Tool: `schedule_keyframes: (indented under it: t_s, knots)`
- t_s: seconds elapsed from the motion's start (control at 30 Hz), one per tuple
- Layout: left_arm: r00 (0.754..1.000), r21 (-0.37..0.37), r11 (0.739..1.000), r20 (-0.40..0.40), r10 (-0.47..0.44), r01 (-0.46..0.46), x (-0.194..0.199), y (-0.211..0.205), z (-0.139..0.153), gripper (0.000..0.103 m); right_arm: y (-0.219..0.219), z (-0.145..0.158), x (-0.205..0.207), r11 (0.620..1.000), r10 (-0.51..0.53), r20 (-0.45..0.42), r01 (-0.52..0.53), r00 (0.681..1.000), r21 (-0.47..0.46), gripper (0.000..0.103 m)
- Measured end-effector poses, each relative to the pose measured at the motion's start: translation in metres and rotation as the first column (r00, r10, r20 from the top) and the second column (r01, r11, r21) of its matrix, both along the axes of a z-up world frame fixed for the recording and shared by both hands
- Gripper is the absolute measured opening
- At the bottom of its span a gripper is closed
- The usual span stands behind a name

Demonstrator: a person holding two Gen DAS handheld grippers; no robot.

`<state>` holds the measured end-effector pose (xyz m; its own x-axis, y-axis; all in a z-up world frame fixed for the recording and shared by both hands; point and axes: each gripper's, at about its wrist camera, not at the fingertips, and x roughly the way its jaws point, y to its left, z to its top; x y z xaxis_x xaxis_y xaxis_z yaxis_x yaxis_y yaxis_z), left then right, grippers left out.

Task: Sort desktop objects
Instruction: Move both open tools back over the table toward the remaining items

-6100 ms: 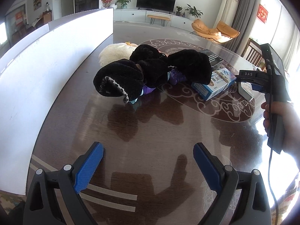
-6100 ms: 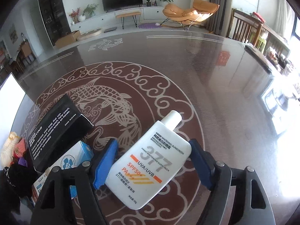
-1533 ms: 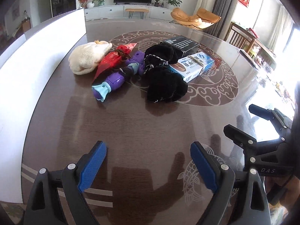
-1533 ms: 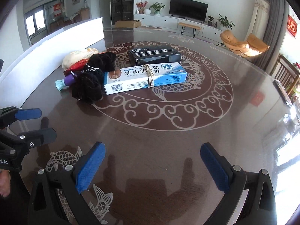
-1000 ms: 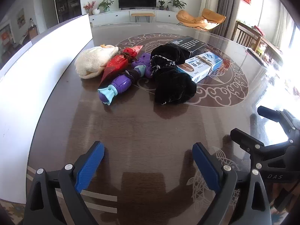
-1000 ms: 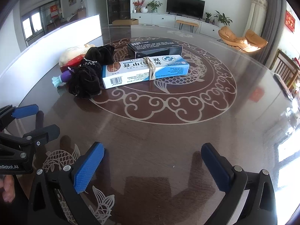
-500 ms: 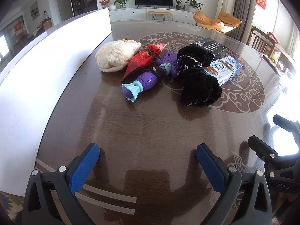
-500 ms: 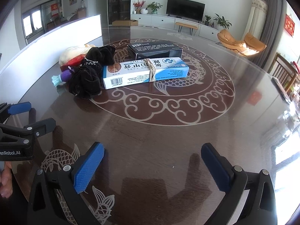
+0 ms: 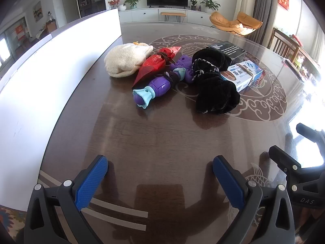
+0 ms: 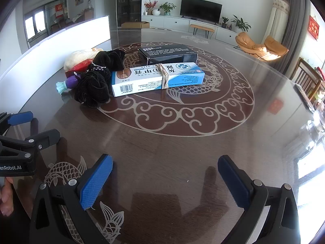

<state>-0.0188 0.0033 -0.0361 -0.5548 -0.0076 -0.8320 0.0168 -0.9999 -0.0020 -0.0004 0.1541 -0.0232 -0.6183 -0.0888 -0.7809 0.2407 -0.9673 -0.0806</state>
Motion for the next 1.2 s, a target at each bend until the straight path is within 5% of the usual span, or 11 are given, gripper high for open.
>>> schedule_keyframes:
  t_s: [1.2]
  knots:
    - [1.000,0.000,1.000,0.000,0.001,-0.001,0.0004,0.0025,-0.0003,0.103,-0.0008,-0.0014,-0.0012,1.000,0.002,-0.001,-0.002,1.000,0.001,0.103]
